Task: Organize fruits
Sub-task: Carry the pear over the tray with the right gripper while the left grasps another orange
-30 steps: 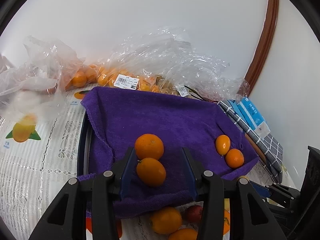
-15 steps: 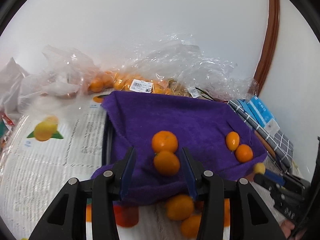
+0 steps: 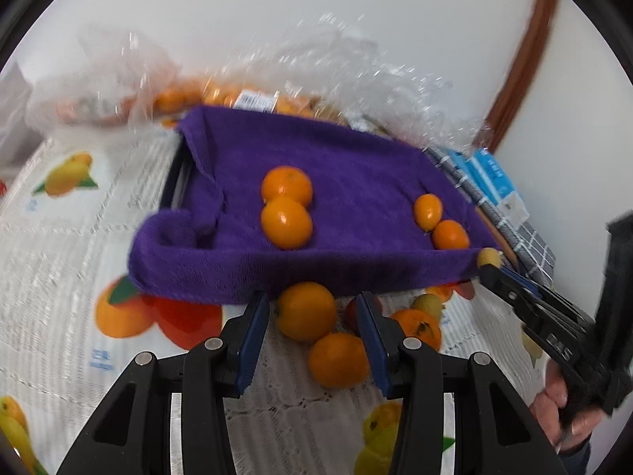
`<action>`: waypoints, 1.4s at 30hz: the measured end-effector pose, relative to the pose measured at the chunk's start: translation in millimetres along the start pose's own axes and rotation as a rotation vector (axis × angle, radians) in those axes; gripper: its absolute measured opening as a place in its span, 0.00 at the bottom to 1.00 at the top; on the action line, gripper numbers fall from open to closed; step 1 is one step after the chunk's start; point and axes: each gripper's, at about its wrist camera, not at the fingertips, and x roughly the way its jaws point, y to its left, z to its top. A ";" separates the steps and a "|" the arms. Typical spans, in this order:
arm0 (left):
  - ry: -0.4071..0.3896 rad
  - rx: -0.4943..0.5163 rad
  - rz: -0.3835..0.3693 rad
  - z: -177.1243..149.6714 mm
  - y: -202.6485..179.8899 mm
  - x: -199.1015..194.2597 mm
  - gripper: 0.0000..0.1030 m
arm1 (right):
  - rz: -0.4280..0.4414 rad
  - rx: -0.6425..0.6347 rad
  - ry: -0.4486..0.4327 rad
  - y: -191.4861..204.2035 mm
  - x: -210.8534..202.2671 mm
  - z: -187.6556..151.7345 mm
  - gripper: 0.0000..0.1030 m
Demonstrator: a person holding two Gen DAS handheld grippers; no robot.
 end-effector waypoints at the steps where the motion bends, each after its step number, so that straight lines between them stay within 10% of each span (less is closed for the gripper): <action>1: 0.021 -0.018 0.007 0.9 1.3 5.4 0.42 | 0.003 -0.001 -0.003 0.4 -0.4 0.3 0.22; 42: -0.193 -0.035 -0.019 2.3 2.5 -29.5 0.33 | -0.062 0.106 -0.146 -18.1 -16.4 8.3 0.22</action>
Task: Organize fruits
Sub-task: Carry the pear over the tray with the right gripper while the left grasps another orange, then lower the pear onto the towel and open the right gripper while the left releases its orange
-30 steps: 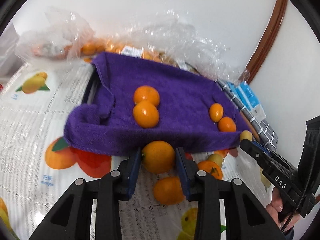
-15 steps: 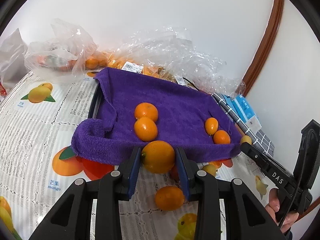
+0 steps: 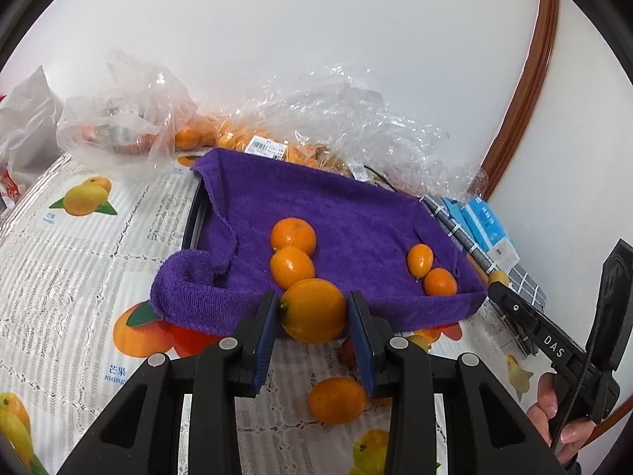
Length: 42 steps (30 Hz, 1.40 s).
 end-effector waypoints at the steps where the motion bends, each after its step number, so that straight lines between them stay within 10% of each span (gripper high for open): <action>1: -0.004 0.002 0.004 0.0 0.0 -0.6 0.33 | -0.005 -0.002 -0.009 0.1 -1.3 0.3 0.22; 29: -0.065 -0.118 0.062 15.7 29.2 -14.3 0.33 | -0.113 0.096 -0.033 -26.1 -1.7 10.5 0.22; 42: -0.101 -0.098 0.098 74.1 30.1 8.5 0.33 | -0.089 -0.010 -0.066 -14.7 19.6 76.7 0.22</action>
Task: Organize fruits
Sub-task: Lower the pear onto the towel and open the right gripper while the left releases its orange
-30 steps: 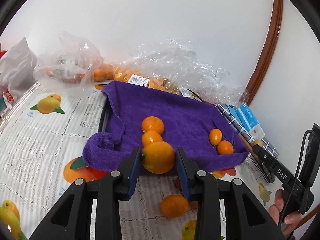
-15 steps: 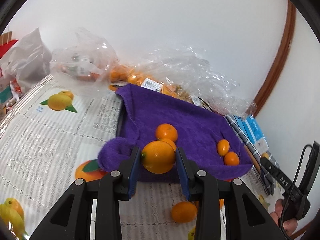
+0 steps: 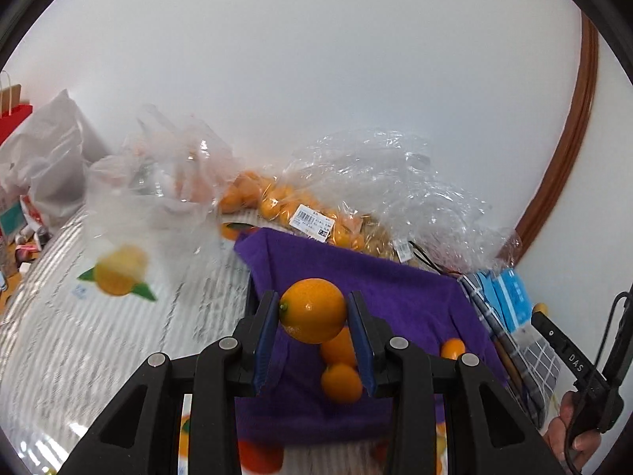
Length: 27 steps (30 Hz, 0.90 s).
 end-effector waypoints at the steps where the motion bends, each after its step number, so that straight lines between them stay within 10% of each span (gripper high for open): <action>1: -0.008 -0.003 0.003 -0.9 0.3 7.0 0.33 | 0.003 -0.002 0.001 1.2 6.1 2.3 0.22; 27: 0.099 0.021 0.037 -25.9 6.0 51.8 0.33 | 0.079 -0.003 0.211 4.6 71.5 -37.8 0.22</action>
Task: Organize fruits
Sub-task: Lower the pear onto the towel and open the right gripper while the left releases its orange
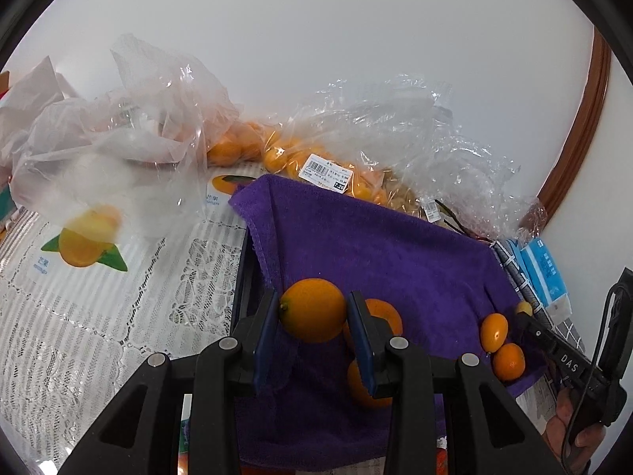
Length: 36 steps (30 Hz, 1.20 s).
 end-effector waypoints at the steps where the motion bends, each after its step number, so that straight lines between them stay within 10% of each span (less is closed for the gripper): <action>1: -0.001 0.003 0.005 -0.4 -0.7 0.3 0.33 | 0.000 -0.001 0.006 0.2 1.1 -0.5 0.22; 16: 0.020 0.024 0.022 -2.0 -3.5 6.2 0.33 | -0.009 0.012 0.026 -4.5 3.7 -0.5 0.23; 28: -0.026 0.036 -0.001 -1.4 -7.0 -1.9 0.41 | -0.001 0.045 -0.036 -7.7 -13.2 3.0 0.60; 36: -0.093 0.065 0.000 -1.9 -13.3 -14.7 0.42 | 0.035 0.056 -0.115 -6.7 -37.0 2.1 0.59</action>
